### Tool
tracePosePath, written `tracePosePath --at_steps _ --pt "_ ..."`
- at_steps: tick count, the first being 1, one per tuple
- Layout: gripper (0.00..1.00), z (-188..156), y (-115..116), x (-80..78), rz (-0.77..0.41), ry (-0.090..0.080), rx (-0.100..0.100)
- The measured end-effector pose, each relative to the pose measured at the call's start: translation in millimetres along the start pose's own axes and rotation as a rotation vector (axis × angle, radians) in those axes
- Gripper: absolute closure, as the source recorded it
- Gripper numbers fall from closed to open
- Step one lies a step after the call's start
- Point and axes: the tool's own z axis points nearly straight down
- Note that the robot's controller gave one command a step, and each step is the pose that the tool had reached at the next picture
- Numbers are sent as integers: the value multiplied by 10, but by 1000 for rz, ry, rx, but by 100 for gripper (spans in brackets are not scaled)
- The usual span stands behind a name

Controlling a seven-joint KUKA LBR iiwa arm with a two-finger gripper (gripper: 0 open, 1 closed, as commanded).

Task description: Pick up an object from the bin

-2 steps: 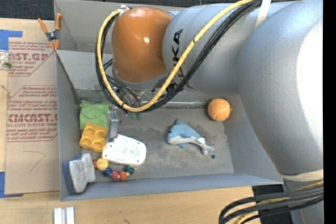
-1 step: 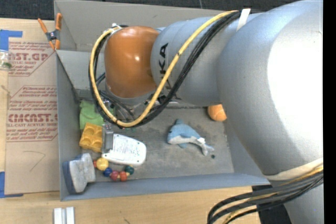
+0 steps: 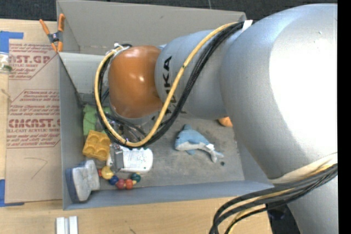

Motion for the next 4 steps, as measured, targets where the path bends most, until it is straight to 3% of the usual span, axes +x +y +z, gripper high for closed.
tracePosePath --at_steps 1,2,3,4 --pt "0 229 50 -40 -246 -3 0" --pt "100 254 215 215 -197 -2 1" --pt "100 254 214 215 -196 -1 1" --pt "100 -137 184 244 -212 7 0"
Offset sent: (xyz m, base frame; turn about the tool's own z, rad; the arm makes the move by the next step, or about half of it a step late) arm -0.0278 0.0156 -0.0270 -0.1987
